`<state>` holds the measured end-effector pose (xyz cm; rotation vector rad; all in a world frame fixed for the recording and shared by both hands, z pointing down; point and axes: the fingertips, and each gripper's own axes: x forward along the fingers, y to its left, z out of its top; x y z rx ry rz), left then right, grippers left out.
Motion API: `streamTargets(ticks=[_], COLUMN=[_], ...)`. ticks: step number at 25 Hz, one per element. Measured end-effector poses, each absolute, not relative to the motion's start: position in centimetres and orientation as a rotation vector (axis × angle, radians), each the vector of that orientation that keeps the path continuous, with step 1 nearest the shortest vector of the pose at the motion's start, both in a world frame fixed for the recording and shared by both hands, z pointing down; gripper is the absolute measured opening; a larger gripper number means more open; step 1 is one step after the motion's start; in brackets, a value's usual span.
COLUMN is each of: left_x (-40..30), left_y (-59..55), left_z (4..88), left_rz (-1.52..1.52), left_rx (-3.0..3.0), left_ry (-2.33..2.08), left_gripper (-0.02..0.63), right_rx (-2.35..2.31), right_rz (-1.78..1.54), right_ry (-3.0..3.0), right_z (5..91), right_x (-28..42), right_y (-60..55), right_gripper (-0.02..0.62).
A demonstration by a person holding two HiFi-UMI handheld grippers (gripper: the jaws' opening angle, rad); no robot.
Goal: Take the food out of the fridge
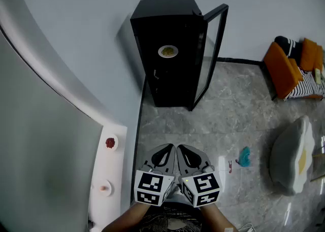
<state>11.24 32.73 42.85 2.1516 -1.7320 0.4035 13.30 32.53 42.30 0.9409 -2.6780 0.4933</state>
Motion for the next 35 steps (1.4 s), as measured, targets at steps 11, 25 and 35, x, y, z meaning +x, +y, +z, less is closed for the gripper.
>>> streamTargets(ticks=[11, 25, 35], left_x=[13.4, 10.7, 5.0], left_y=[32.1, 25.7, 18.2], left_z=[42.7, 43.8, 44.1], left_rz=[0.406, 0.383, 0.387], left_rx=[2.154, 2.162, 2.164], left_ry=[-1.721, -1.673, -1.62], left_gripper=[0.014, 0.014, 0.014], right_rx=[0.971, 1.012, 1.05], right_rz=[0.491, 0.509, 0.516], right_ry=[-2.7, -2.649, -2.601], right_z=[41.9, 43.2, 43.5], right_x=[15.7, 12.7, 7.3], right_y=[31.7, 25.9, 18.0], right_gripper=[0.023, 0.023, 0.023])
